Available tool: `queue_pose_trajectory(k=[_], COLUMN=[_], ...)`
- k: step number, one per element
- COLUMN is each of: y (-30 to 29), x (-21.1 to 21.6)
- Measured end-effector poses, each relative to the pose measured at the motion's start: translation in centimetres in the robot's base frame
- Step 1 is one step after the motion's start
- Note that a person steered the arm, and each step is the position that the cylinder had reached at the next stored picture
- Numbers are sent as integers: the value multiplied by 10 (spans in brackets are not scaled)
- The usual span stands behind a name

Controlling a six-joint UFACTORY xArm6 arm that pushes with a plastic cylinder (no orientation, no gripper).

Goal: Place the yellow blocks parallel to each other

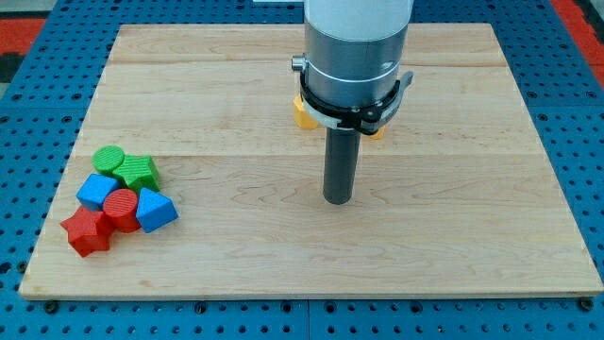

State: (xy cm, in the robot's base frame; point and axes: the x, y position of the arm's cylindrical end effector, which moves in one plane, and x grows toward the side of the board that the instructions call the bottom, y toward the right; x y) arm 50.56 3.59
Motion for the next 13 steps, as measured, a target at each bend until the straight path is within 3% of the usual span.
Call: queue_pose_trajectory(k=[3,5,6,9,10,11,12,13], y=[9,79,86,-128,-156,-228,-232,-206], x=[-3,-73,-107,-153,-185,-186,-183,-153])
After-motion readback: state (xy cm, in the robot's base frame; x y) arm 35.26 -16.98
